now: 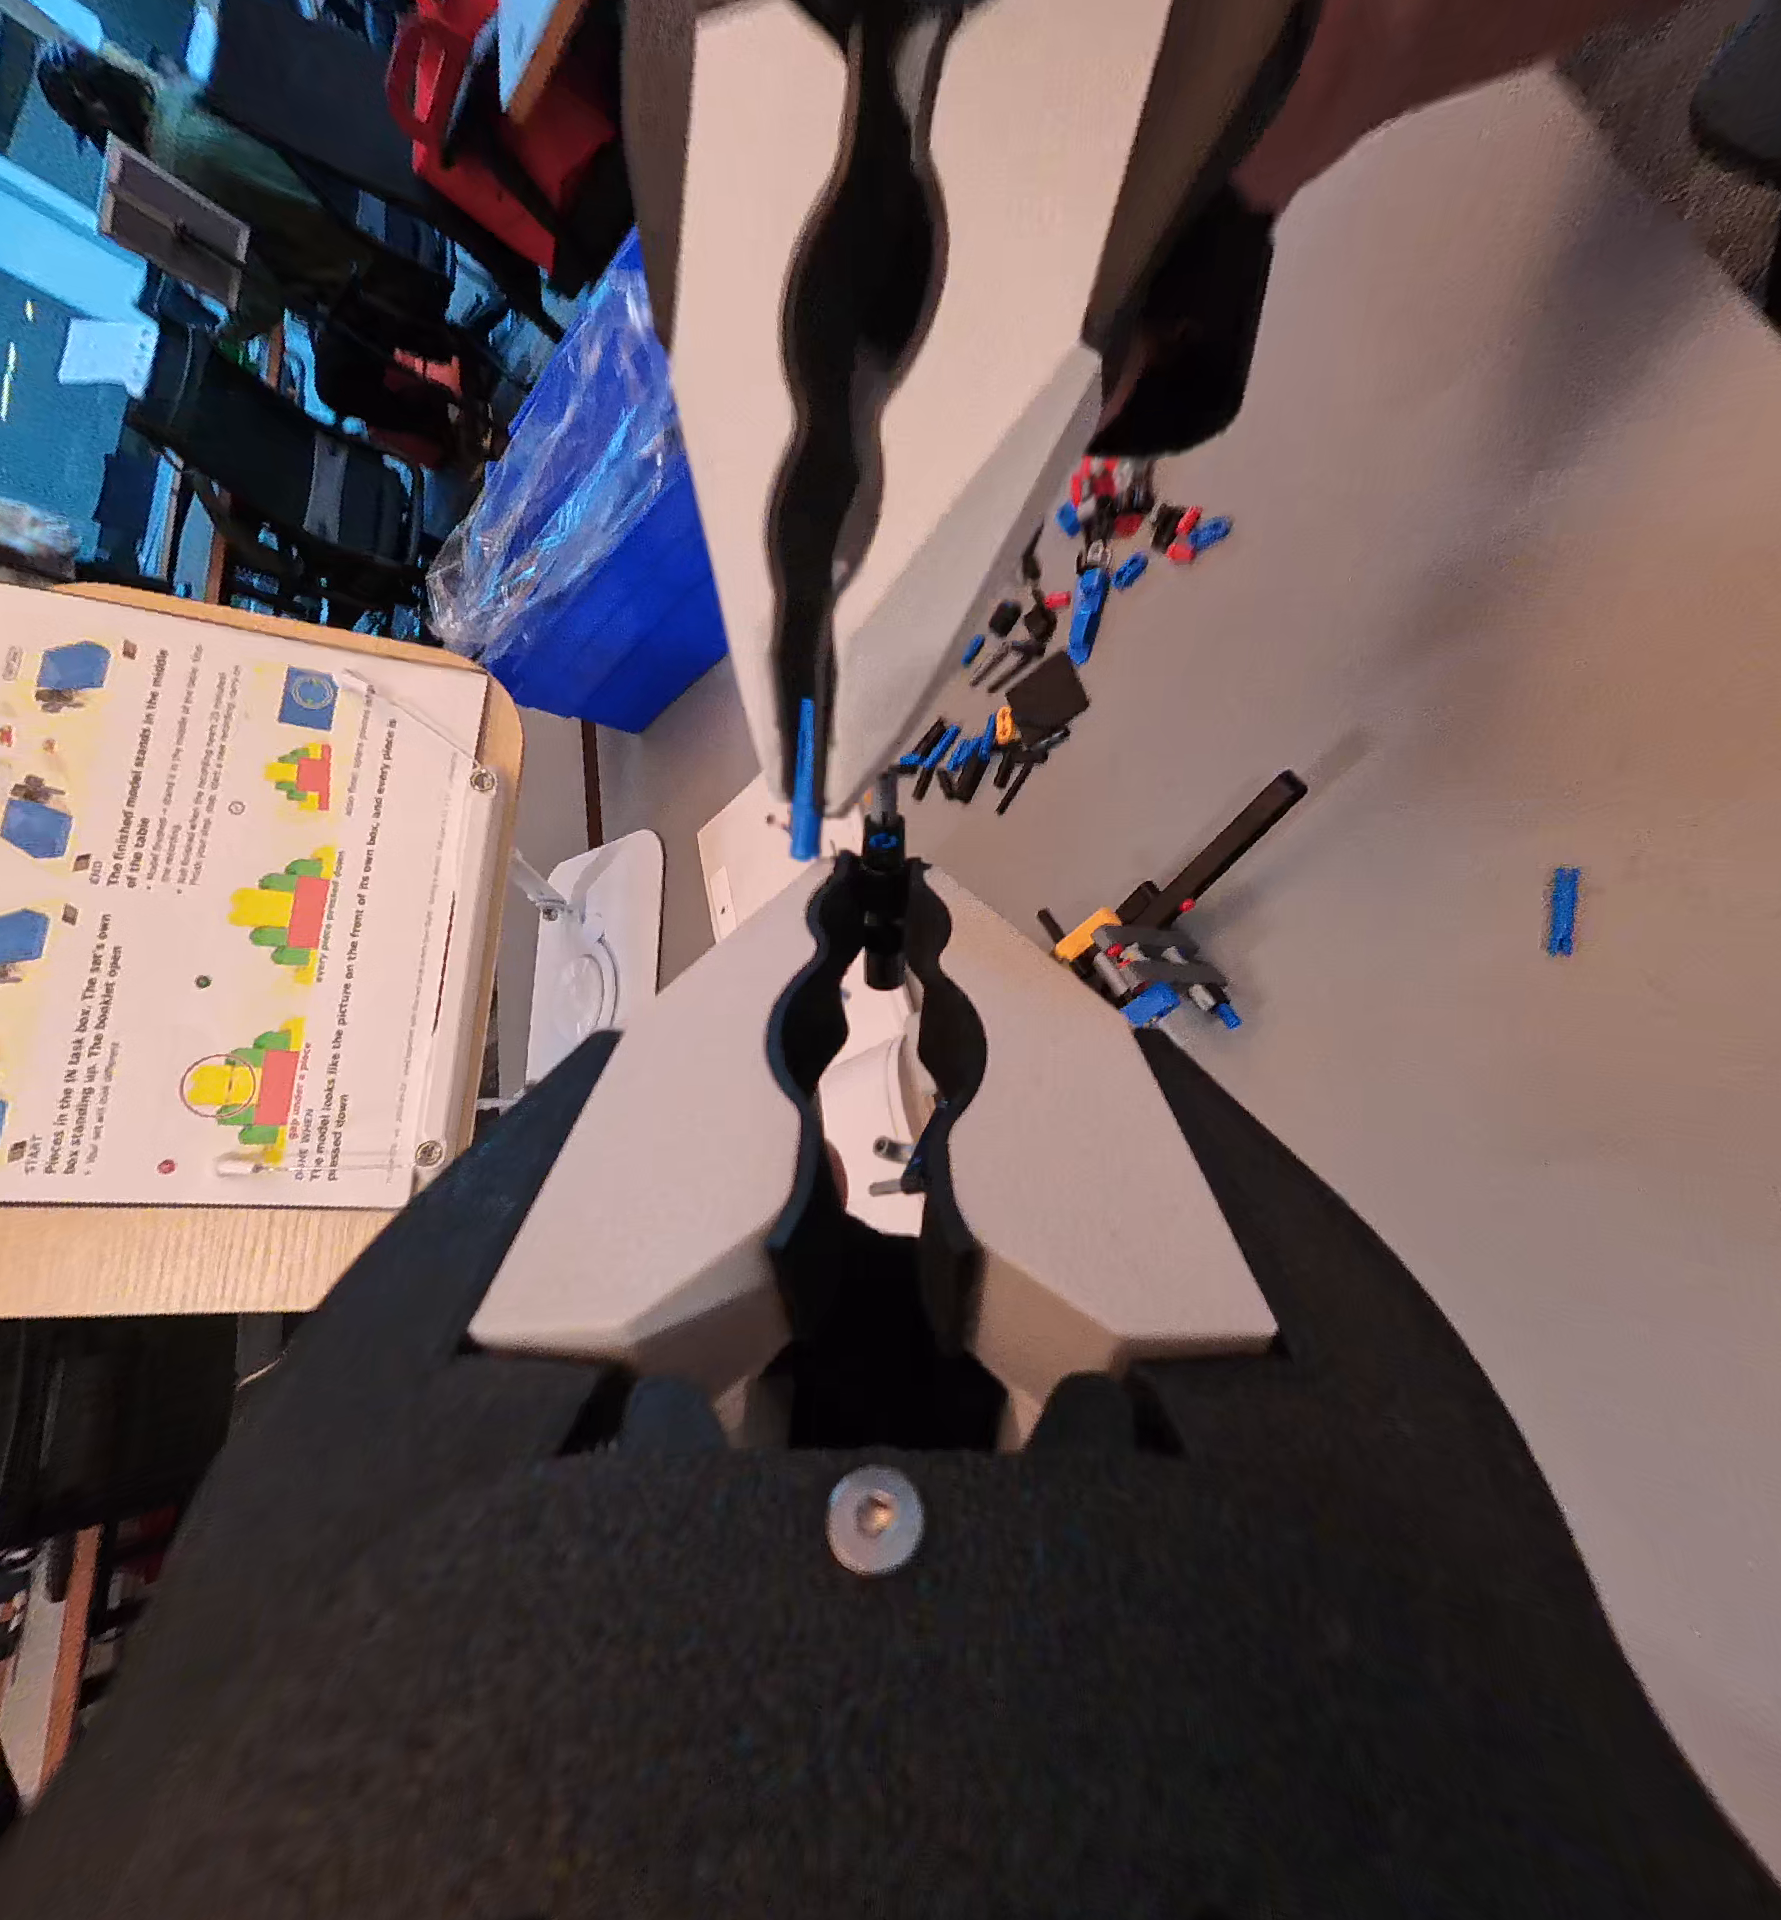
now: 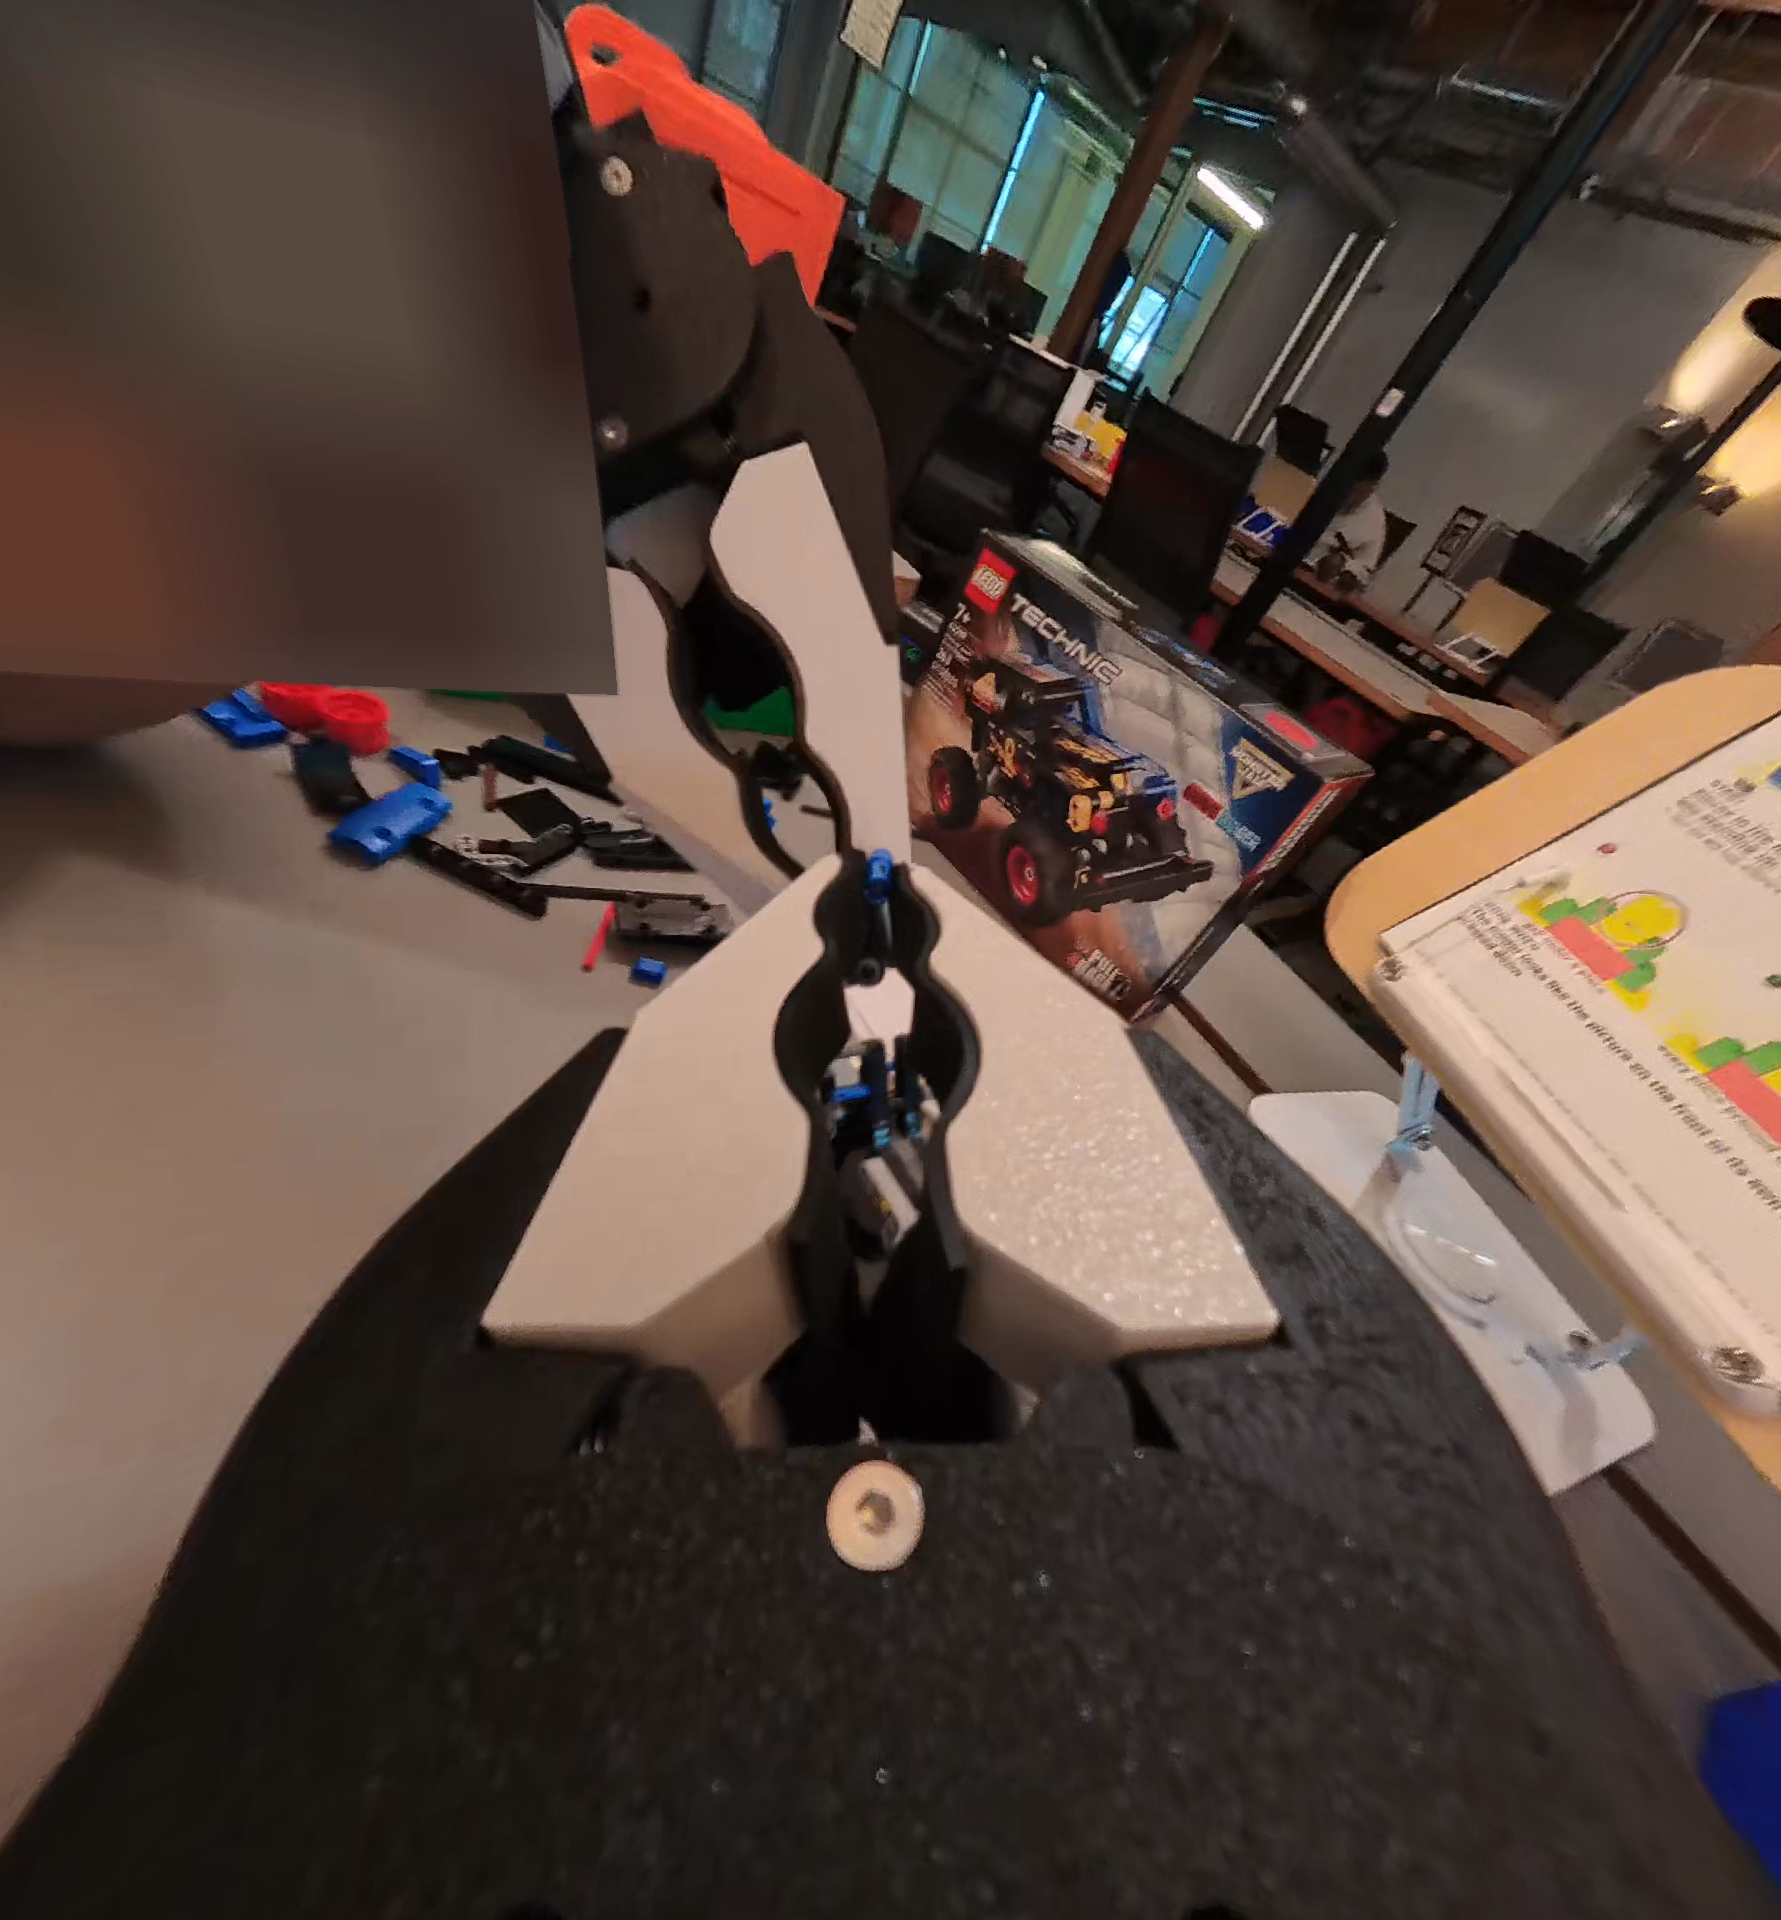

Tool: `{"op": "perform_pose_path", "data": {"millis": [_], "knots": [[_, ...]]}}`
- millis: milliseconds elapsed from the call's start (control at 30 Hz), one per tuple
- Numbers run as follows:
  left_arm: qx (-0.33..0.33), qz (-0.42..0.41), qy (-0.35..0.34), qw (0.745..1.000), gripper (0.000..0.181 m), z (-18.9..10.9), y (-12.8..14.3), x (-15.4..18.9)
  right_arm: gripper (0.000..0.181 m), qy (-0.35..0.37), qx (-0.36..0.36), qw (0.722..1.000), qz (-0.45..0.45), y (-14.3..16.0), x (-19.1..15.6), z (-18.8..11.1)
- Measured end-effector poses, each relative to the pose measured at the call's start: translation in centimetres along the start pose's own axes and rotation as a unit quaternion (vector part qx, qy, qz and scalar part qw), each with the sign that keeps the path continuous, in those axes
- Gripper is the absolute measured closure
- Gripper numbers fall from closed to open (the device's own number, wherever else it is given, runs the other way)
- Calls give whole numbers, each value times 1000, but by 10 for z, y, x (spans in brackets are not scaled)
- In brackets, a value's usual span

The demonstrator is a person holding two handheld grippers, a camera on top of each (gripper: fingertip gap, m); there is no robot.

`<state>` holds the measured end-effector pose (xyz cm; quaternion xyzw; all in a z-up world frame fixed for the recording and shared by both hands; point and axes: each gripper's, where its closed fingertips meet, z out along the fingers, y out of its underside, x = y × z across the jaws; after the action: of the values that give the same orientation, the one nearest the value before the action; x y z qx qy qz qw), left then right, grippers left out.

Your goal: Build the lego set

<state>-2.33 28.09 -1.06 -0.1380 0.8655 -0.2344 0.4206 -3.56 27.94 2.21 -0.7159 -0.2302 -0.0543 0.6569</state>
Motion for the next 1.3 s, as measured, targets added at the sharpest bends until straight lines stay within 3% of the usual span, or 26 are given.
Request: {"op": "perform_pose_path", "data": {"millis": [567,900,1300], "knots": [[-61,26,-25,997,176,7,9,0,178,13,-56,998,-30,18,-7,3],[-132,106,-105,980,176,7,6,-10,178,106,-111,981,-115,18,-3,-1],[-137,114,-117,977,176,12,7,-12,177,116,-90,985,-94,20,1,-1]]}}
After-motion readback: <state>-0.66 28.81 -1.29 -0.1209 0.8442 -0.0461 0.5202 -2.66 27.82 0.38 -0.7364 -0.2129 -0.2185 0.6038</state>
